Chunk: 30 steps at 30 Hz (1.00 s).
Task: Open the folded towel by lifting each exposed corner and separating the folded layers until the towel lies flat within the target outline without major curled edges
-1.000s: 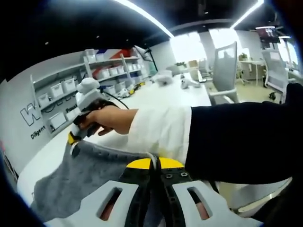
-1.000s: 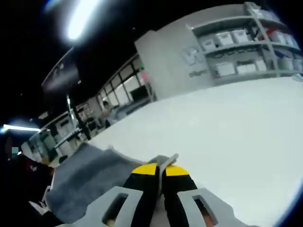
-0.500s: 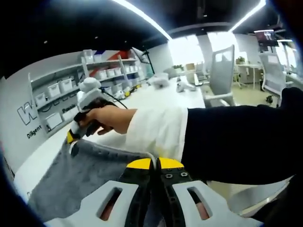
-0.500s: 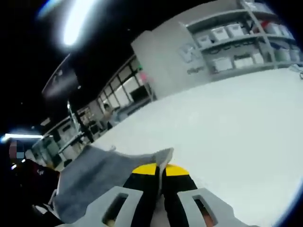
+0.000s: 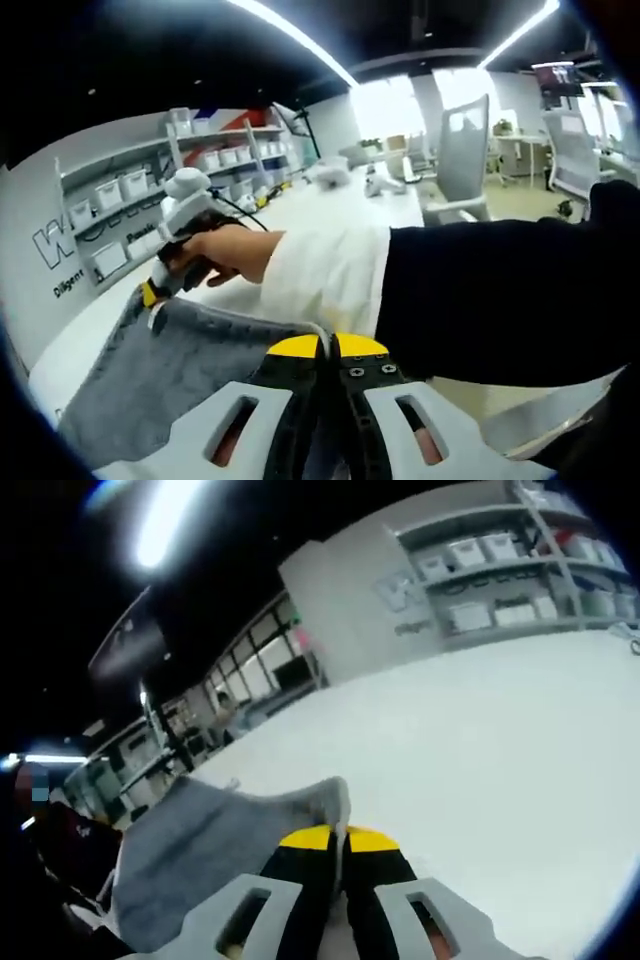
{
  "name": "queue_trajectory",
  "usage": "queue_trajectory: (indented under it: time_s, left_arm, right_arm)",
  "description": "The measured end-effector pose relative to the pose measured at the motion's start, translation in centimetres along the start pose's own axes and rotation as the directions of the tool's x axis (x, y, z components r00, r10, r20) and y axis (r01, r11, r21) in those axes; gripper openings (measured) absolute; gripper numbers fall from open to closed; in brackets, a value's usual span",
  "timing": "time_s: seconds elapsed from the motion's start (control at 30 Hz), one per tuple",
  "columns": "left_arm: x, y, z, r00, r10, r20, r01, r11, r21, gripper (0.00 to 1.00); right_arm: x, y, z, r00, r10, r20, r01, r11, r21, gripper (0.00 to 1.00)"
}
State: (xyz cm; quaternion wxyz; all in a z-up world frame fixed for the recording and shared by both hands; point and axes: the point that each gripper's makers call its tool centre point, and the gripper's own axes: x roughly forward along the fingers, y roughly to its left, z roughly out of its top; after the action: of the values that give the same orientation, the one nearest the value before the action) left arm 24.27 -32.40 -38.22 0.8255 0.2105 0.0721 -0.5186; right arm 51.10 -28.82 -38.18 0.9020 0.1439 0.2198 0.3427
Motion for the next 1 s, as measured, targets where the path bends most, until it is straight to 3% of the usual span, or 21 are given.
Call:
queue_trajectory:
  time_s: [0.43,0.63,0.77,1.0]
  left_arm:
    - [0.6,-2.1,0.0,0.999,-0.029,-0.016,0.03,0.999,0.04,0.03]
    - [0.8,-2.7,-0.2,0.999,-0.043,-0.028,0.044,0.998,0.055,0.03]
    - [1.0,-2.8,-0.3,0.999,-0.046,-0.029,0.048,0.998,0.052,0.03]
    - [1.4,-2.7,-0.8,0.998,-0.055,-0.035,0.057,0.997,0.055,0.03]
  right_arm:
    - [-1.9,-1.0,-0.9,1.0,-0.013,-0.015,0.013,1.0,-0.005,0.0]
    - [-2.1,-1.8,-1.8,0.998,-0.031,-0.055,0.03,0.999,-0.014,0.0]
    - [-2.5,0.0,-3.5,0.997,-0.046,-0.067,0.043,0.998,-0.039,0.0]
    - [-2.8,0.6,-4.4,0.994,-0.079,-0.074,0.07,0.991,-0.117,0.05]
